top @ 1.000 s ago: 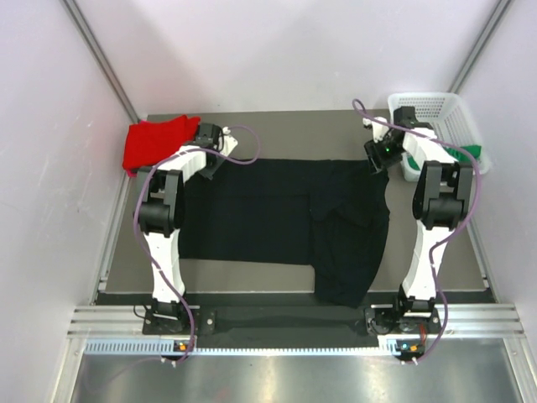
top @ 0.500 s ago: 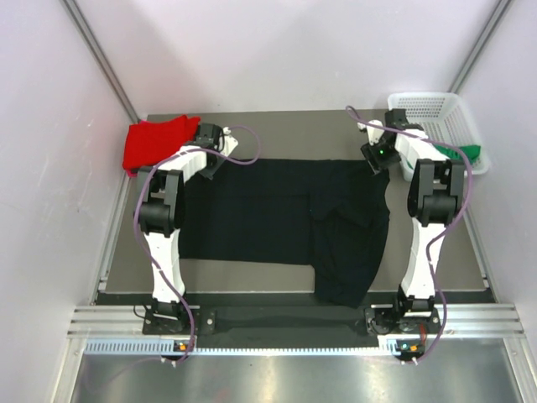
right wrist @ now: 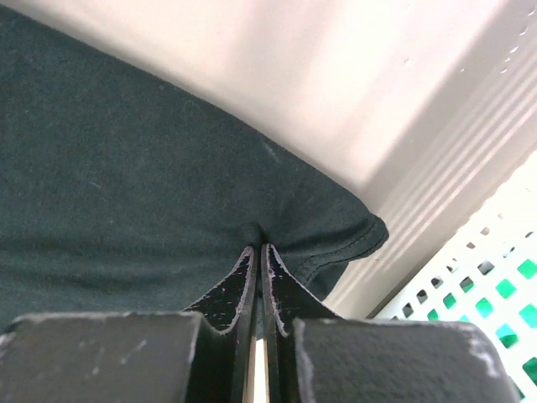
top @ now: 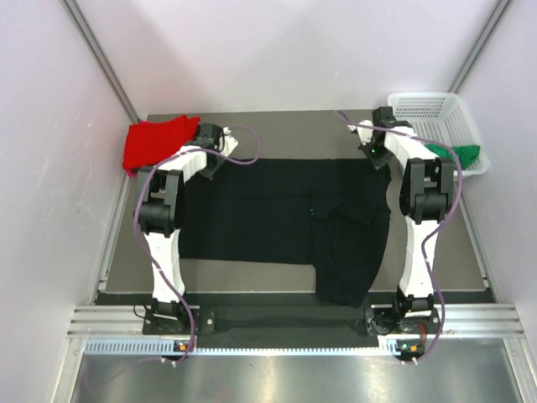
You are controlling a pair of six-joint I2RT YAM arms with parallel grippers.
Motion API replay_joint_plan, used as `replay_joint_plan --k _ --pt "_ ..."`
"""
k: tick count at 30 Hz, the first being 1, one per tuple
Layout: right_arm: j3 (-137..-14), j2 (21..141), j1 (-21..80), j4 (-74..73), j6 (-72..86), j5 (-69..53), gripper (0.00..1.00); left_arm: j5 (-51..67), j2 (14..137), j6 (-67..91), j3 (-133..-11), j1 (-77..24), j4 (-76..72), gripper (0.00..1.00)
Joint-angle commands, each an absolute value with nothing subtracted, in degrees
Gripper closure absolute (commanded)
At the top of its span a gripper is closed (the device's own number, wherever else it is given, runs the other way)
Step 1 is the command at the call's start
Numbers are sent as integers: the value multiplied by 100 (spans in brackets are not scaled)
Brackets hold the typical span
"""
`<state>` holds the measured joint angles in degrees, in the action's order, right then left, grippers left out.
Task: Fold and stack the t-shirts
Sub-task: Fold the tshirt
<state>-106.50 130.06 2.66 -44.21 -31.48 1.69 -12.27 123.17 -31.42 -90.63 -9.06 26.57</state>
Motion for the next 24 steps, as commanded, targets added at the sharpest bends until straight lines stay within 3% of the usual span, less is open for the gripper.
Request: replay_joint_plan --k 1,18,24 --pt "-10836 13526 185 -4061 -3278 746 100 -1134 12630 -3067 -8991 -879 2839 94" --pt "-11953 14273 114 -3929 -3463 1020 100 -1424 13693 -3234 -10520 -958 2777 95" --pt "-11656 13487 97 -4140 -3498 730 100 -1362 12913 -3156 -10232 -1063 2856 96"
